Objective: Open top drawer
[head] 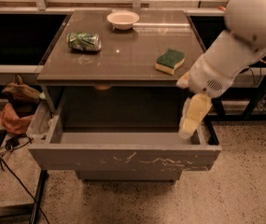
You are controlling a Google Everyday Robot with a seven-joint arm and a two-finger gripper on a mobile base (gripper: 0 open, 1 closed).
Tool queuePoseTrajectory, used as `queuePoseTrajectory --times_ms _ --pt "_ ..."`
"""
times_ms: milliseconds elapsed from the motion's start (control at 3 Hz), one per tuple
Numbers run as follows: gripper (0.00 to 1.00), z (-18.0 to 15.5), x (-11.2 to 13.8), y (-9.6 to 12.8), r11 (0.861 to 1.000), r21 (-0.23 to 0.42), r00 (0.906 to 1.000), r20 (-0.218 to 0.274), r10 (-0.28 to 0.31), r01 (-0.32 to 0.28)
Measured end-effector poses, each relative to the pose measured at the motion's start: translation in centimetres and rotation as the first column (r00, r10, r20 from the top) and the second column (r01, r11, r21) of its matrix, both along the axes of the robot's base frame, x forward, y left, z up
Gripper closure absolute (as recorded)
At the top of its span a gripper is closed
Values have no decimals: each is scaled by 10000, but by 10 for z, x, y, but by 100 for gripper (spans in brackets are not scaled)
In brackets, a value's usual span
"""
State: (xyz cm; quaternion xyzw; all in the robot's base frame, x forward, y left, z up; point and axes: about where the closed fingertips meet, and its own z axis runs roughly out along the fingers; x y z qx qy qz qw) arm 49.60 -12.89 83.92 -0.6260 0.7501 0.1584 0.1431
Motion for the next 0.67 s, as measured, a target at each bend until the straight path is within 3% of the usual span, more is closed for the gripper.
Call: queuePoseTrajectory --times_ms 333,667 --pt "0 29 14 -4 9998 153 9980 609 -161 152" --pt "0 29 14 -4 9998 154 9980 609 -160 151"
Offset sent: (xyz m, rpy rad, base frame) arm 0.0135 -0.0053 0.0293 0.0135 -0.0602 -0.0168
